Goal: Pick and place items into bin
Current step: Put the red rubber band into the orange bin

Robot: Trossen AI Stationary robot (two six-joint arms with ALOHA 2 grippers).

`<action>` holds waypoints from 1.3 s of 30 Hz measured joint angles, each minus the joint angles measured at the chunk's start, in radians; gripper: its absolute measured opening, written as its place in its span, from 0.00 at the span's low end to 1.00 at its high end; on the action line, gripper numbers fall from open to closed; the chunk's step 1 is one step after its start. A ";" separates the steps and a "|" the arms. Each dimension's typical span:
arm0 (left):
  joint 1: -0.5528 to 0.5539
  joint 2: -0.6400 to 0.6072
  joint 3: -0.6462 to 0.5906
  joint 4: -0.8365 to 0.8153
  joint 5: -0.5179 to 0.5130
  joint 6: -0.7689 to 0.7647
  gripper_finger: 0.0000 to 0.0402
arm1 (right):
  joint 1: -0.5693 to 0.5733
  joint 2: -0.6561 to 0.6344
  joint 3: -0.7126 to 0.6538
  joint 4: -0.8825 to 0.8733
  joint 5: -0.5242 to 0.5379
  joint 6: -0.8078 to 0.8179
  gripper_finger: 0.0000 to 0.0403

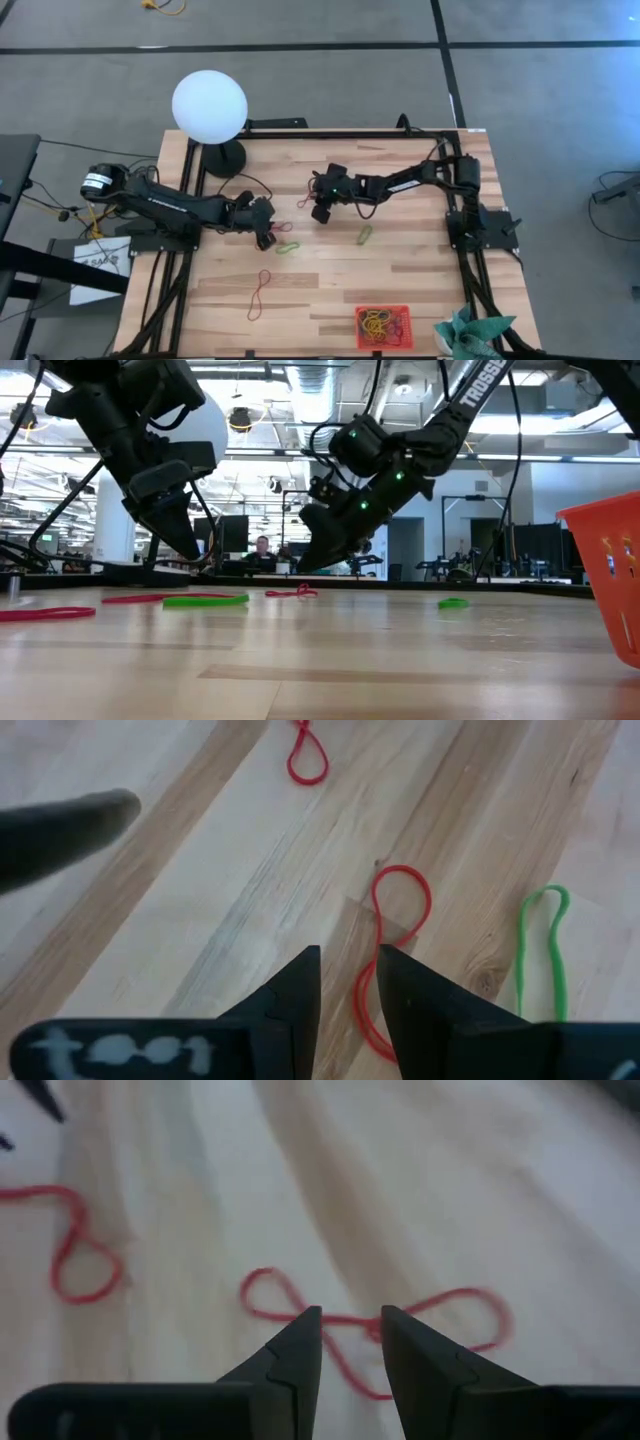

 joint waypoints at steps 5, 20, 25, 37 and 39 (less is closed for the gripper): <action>0.000 0.000 0.000 0.003 0.000 0.000 0.23 | -0.003 0.061 0.031 -0.009 -0.008 0.011 0.24; 0.000 0.000 0.000 0.000 0.000 0.000 0.23 | -0.006 0.128 0.107 -0.070 0.126 0.005 0.07; 0.000 0.000 0.000 0.000 0.000 0.001 0.23 | 0.013 0.114 0.103 -0.075 0.120 0.003 0.02; -0.006 0.000 0.000 0.004 0.000 -0.016 0.23 | 0.093 -0.067 0.101 -0.153 0.172 -0.131 0.01; -0.012 0.000 0.000 0.004 -0.001 -0.023 0.23 | 0.090 -0.065 0.101 -0.180 0.157 -0.123 0.03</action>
